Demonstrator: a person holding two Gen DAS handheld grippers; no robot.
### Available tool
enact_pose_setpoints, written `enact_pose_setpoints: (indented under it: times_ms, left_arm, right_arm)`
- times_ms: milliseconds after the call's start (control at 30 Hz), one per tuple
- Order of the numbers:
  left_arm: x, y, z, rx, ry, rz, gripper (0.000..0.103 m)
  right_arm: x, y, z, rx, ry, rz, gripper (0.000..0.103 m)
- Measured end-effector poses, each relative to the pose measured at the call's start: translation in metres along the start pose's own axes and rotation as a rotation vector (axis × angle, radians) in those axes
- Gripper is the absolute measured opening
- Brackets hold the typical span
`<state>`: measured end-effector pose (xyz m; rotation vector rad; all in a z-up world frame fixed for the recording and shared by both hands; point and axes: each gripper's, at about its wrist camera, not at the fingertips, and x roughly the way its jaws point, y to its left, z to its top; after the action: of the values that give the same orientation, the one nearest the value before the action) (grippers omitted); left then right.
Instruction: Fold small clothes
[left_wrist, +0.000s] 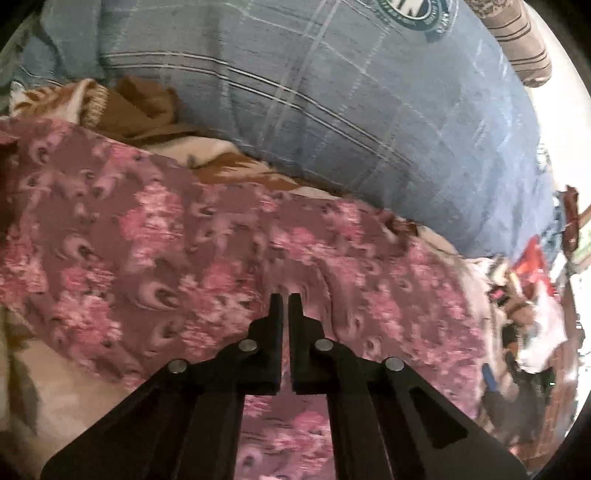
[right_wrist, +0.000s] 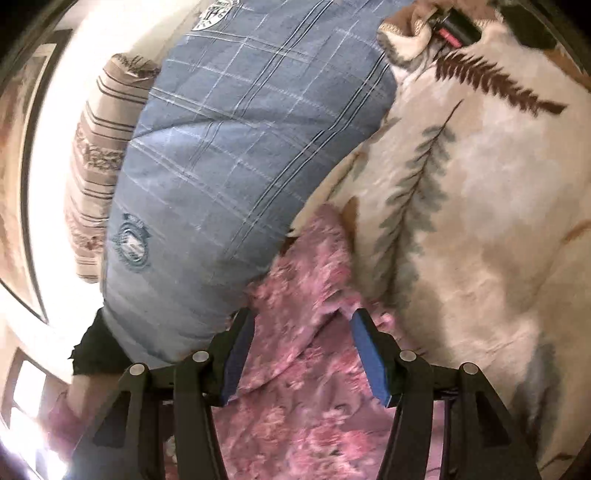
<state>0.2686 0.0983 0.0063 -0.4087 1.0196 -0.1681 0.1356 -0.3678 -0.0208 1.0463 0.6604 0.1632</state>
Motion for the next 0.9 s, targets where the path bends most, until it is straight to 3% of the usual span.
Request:
enact_pose_setpoints:
  times_ms: [133,200,267,300,333,400,500,567,733,767,800,833,867,900]
  left_arm:
    - [0.008,0.01,-0.002,-0.039,0.042,-0.001,0.001]
    - [0.012,0.006,-0.005,-0.031,0.065,0.009,0.001]
    - [0.008,0.0,-0.006,-0.014,0.063,0.005,0.001]
    - [0.006,-0.002,-0.006,-0.009,0.059,-0.002,0.002]
    - [0.003,-0.004,-0.006,-0.004,0.054,-0.008,0.002]
    - [0.001,-0.012,-0.006,0.018,0.051,-0.015,0.003]
    - [0.018,-0.035,-0.011,0.088,0.105,0.019,0.013]
    - [0.027,-0.046,-0.015,0.147,0.128,0.071,0.013]
    - [0.021,-0.057,-0.012,0.142,0.109,0.022,0.016]
    - [0.019,-0.06,-0.008,0.127,0.102,0.011,0.024]
    - [0.018,-0.063,-0.005,0.119,0.097,0.007,0.04]
    - [0.018,-0.066,-0.002,0.112,0.089,0.005,0.046]
    - [0.019,-0.069,0.0,0.111,0.081,0.008,0.054]
    - [0.022,-0.071,0.002,0.115,0.073,0.02,0.057]
  right_arm:
    - [0.025,-0.004,-0.002,0.052,0.054,0.019,0.058]
    - [0.037,-0.008,0.004,0.072,0.041,-0.006,0.057]
    - [0.043,-0.011,0.011,0.101,0.017,-0.028,0.042]
    - [0.042,-0.009,0.015,0.103,0.007,-0.013,0.014]
    - [0.04,-0.006,0.017,0.09,-0.009,-0.005,0.005]
    - [0.032,0.001,0.02,0.029,-0.055,-0.014,0.005]
    - [0.048,-0.012,0.014,-0.011,0.034,-0.154,0.008]
    - [0.044,-0.021,0.008,0.025,0.052,-0.114,0.004]
    - [0.005,0.001,0.004,-0.038,-0.038,-0.116,0.024]
    - [0.001,0.011,0.007,-0.079,-0.07,-0.109,0.028]
    - [0.004,0.019,0.01,-0.113,-0.084,-0.106,0.038]
    - [0.008,0.029,0.012,-0.151,-0.089,-0.108,0.046]
    - [0.017,0.038,0.014,-0.187,-0.086,-0.117,0.047]
    - [0.029,0.046,0.014,-0.225,-0.073,-0.133,0.047]
